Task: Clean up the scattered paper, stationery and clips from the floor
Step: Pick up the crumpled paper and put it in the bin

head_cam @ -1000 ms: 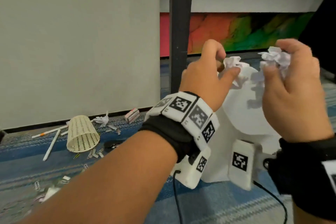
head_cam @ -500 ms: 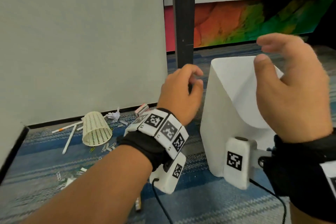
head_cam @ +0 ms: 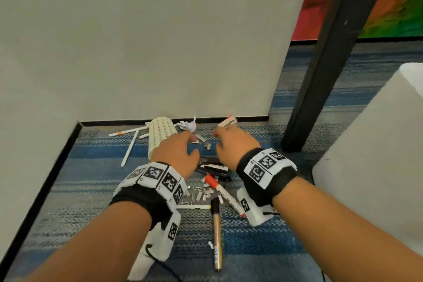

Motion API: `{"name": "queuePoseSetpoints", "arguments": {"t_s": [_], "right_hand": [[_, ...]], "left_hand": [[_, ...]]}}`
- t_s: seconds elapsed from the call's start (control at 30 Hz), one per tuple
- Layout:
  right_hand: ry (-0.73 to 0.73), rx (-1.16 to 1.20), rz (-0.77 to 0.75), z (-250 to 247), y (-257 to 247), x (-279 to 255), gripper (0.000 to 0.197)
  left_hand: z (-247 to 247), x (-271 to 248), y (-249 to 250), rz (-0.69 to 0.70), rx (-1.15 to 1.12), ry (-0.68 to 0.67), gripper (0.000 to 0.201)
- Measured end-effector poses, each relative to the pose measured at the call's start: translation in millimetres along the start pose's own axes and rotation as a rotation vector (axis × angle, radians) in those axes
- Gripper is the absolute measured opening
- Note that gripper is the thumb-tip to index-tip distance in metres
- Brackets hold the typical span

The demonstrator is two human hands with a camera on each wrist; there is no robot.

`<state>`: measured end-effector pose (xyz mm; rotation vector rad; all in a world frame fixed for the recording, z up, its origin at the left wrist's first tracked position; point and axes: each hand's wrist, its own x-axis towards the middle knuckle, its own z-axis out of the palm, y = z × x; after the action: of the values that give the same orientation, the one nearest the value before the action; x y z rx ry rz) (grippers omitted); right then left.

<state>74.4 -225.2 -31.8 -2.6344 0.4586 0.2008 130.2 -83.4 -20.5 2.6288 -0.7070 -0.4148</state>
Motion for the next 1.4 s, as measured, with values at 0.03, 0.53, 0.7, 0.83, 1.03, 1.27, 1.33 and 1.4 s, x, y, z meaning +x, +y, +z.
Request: {"name": "queuePoseSetpoints", "arguments": {"t_s": [0.03, 0.53, 0.7, 0.83, 1.03, 1.27, 1.33, 1.4], "right_hand": [[-0.050, -0.034, 0.008, 7, -4, 19, 0.038], [-0.223, -0.233, 0.028, 80, -29, 184, 0.041], [-0.269, -0.243, -0.010, 70, -25, 184, 0.034], [-0.348, -0.287, -0.062, 73, -22, 177, 0.046], [-0.358, -0.292, -0.153, 76, -10, 170, 0.034], [-0.319, -0.171, -0.137, 79, -10, 167, 0.040], [-0.295, -0.137, -0.105, 79, -12, 164, 0.040], [-0.256, -0.090, -0.063, 75, -17, 157, 0.038]], "left_hand": [[0, 5, -11, -0.011, 0.015, -0.003, 0.033], [-17, 72, -121, -0.142, 0.184, 0.085, 0.027], [-17, 117, -151, -0.214, 0.278, 0.018, 0.023], [-3, 149, -166, -0.195, 0.299, -0.059, 0.037], [19, 183, -169, -0.038, 0.311, -0.119, 0.035], [15, 176, -175, -0.073, 0.261, 0.057, 0.021], [8, 166, -174, -0.092, 0.226, 0.135, 0.020], [-5, 153, -170, -0.116, 0.181, 0.224, 0.020]]}}
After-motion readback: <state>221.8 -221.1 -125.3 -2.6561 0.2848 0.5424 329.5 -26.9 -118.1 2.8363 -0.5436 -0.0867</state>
